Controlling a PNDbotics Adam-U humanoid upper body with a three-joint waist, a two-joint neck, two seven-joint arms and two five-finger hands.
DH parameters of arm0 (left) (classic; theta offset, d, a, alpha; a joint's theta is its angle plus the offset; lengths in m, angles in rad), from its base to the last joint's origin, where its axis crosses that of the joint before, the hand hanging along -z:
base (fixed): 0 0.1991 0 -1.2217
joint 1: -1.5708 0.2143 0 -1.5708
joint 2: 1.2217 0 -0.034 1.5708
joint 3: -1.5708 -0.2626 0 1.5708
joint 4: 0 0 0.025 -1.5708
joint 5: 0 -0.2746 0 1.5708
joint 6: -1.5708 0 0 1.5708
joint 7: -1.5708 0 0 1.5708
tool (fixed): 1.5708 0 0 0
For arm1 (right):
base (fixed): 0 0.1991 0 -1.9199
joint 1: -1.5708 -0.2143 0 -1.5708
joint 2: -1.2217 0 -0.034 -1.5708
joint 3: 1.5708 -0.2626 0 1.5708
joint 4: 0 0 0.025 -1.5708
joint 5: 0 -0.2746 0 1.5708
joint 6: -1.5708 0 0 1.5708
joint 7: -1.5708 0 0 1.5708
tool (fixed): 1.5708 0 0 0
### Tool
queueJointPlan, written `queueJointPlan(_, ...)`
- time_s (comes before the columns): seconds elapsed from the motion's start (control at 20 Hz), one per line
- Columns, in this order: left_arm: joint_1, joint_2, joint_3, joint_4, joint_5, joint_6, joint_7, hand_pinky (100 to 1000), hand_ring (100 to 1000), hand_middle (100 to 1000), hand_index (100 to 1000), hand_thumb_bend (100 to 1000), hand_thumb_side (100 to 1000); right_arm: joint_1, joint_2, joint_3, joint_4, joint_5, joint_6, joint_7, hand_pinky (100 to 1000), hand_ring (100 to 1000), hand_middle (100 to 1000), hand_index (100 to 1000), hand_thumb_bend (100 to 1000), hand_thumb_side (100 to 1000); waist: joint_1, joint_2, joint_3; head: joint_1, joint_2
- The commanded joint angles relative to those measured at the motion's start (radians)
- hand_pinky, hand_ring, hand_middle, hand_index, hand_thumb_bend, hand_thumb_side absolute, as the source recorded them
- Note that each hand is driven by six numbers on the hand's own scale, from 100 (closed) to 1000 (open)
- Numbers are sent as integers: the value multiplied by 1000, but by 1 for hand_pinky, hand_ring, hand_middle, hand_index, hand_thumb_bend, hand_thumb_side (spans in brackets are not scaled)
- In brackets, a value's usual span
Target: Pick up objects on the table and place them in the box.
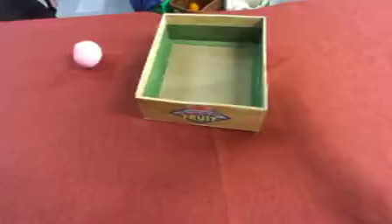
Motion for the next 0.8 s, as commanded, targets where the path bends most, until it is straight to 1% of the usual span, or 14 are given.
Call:
queueJointPlan(0.05,-58,51,-19,87,-33,-3,-63,636,754,709,848,273,934,-13,-31,1,-19,4,1,7,544,648,622,802,100,600,0,-25,-2,8,2)
queueJointPlan(0.1,-79,52,-30,121,-45,-8,-88,637,755,708,882,276,931,-16,-32,3,-19,3,1,9,543,648,622,802,100,600,1,-25,-4,9,4)
queueJointPlan(0.15,-99,50,-39,153,-57,-16,-111,640,756,710,950,284,925,-18,-32,6,-19,1,1,12,544,648,622,802,100,599,1,-26,-5,9,8)
queueJointPlan(0.2,-119,46,-47,187,-73,-24,-134,643,759,714,973,287,925,-21,-33,8,-19,0,2,14,543,648,622,802,100,599,1,-27,-7,9,11)
queueJointPlan(0.3,-150,34,-59,245,-102,-38,-174,665,782,749,965,302,936,-26,-34,11,-19,-3,2,17,544,647,621,802,100,600,0,-28,-10,10,17)
queueJointPlan(0.35,-164,25,-66,275,-120,-45,-197,684,809,795,952,307,938,-29,-34,12,-19,-4,2,19,544,647,621,802,100,600,0,-29,-12,12,20)
queueJointPlan(0.45,-190,7,-78,329,-156,-64,-244,718,853,841,926,305,947,-33,-36,13,-19,-6,2,21,544,647,621,802,100,599,-2,-30,-16,16,20)
queueJointPlan(0.6,-229,-26,-94,423,-203,-84,-317,752,886,865,849,290,969,-38,-35,15,-19,-9,2,24,544,646,620,802,100,599,-2,-31,-22,25,14)
queueJointPlan(0.7,-254,-50,-101,489,-221,-90,-362,757,890,865,841,295,970,-42,-33,17,-19,-11,3,26,544,646,619,802,100,598,-3,-31,-27,34,7)
queueJointPlan(0.8,-276,-72,-100,550,-232,-92,-399,757,889,860,857,307,961,-44,-33,18,-19,-12,4,28,544,645,619,802,100,598,-3,-31,-33,41,0)
